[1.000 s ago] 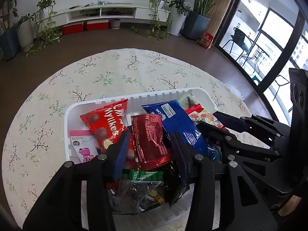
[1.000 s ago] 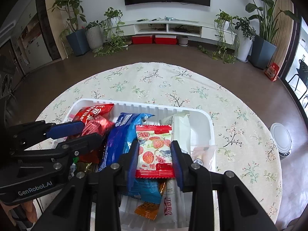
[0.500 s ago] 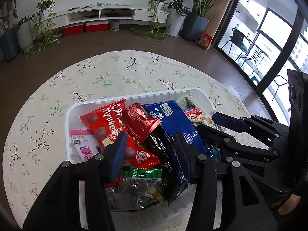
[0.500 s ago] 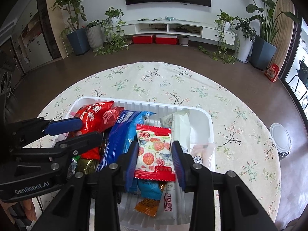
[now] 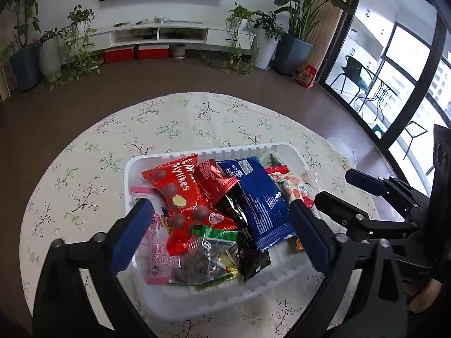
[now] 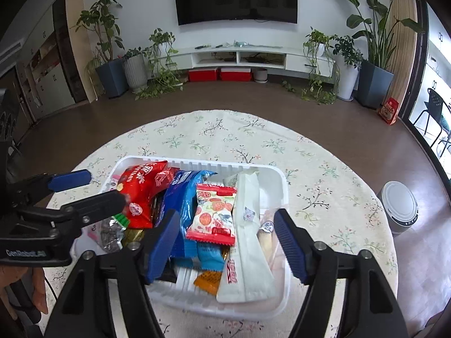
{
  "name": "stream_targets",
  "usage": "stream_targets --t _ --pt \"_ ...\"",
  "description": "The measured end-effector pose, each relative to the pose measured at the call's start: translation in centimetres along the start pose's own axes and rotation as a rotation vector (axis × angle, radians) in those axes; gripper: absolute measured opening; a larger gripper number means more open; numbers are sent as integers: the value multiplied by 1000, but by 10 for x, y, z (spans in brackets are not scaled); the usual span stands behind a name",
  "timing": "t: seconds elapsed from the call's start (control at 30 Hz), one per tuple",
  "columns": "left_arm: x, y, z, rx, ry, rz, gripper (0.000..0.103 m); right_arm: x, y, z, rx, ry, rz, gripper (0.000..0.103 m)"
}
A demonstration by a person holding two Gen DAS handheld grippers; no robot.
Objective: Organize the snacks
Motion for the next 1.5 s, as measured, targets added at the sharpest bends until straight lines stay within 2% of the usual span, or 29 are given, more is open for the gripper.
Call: stream_targets --t 0.17,0.27,0.37,0.47,0.53,0.6,0.63,0.7,0.87,1.0,1.2,1.5 --pt "-25 43 -7 36 19 69 103 -14 35 -1 -6 -11 66 90" --pt "-48 71 -6 38 14 118 103 -27 54 -4 9 -27 89 94" --pt "-80 108 6 1 -21 181 103 -40 73 -7 20 -46 108 100" --pt "-114 137 18 -33 -37 210 103 -53 96 -13 24 -62 142 102" --pt "-132 149 21 44 -30 215 103 -60 109 -16 29 -77 160 103" --pt "-148 163 19 180 -4 227 103 -69 123 -18 38 -94 174 103" --pt "-155 172 20 221 -6 252 103 -73 129 -20 43 -98 178 103" --pt "-166 186 23 229 -6 291 103 -81 141 -26 32 -88 190 102" --pt "-181 218 23 207 57 336 103 -101 167 -37 9 -76 205 103" --pt "-188 233 27 215 81 320 103 -112 182 -42 -12 -71 203 103" --pt "-197 253 42 278 59 331 103 -122 211 -56 -54 -33 253 103" --pt "-201 272 58 261 70 340 103 -131 233 -60 -83 -41 265 103"
Point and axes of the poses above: each gripper's, at about its wrist camera, not at the fingertips, and y roughly against the way its jaws point, z to its right, x to its top, the point moved 6 cm from there along -y, roughly the way its jaws point, and after that the axes turned 10 degrees about y, right-handed, at the moved point
